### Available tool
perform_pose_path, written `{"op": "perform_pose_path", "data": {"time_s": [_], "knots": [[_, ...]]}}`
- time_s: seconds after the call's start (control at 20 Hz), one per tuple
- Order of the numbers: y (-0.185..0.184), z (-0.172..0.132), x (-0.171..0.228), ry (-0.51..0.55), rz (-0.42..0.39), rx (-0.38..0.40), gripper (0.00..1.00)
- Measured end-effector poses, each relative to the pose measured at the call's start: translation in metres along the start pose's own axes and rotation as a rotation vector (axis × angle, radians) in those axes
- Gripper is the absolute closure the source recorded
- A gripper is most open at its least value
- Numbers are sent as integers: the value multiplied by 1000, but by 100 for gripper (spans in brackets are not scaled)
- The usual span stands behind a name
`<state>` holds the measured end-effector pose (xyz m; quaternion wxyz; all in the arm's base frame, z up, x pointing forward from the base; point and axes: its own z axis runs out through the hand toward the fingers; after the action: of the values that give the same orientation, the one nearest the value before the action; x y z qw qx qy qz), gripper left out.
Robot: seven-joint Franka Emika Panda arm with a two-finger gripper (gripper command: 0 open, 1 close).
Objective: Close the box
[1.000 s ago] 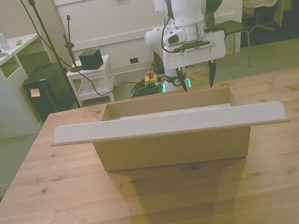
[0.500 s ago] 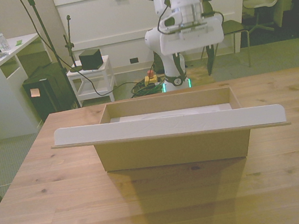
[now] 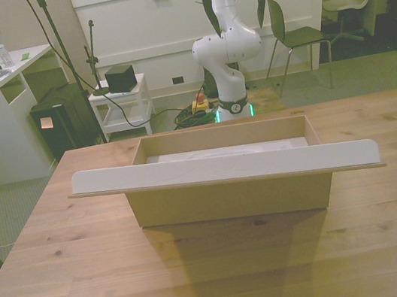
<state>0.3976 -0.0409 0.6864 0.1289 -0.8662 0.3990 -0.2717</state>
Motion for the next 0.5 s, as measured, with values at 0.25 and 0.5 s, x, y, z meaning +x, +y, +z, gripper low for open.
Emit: {"op": "perform_pose_path", "data": {"time_s": [0.25,0.5], "knots": [[-62,6,54,31,-5,27,0],[-106,32,109,74,41,23,0]]}}
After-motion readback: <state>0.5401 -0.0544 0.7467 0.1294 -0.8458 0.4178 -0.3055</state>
